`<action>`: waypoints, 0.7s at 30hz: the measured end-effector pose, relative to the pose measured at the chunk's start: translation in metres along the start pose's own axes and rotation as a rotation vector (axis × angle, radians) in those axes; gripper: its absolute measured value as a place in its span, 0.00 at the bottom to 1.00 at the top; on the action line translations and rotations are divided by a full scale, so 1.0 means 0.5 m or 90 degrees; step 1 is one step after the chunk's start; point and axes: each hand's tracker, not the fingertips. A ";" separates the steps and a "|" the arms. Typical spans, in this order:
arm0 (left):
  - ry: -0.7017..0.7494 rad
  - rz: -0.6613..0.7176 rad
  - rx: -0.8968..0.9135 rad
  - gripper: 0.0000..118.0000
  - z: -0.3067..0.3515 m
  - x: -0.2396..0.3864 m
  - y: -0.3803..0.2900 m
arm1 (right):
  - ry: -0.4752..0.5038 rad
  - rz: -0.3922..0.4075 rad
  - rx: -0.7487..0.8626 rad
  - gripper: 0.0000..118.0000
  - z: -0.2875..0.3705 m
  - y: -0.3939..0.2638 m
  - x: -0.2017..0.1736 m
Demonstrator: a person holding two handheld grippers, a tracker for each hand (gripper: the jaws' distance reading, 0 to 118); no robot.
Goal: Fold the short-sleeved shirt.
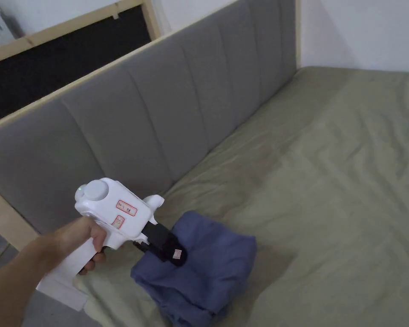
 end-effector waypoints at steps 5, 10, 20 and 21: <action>0.057 0.043 0.006 0.19 0.029 -0.058 0.021 | 0.011 -0.021 -0.005 0.00 -0.011 0.013 -0.006; 0.205 0.038 0.096 0.70 0.102 -0.029 0.014 | 0.007 -0.035 0.028 0.00 0.036 0.017 0.004; 0.280 -0.158 0.617 0.83 0.273 0.522 -0.164 | -0.200 0.074 0.261 0.00 0.271 0.050 0.010; 0.275 -0.189 0.668 0.83 0.253 0.588 -0.185 | -0.244 0.091 0.285 0.00 0.296 0.050 0.011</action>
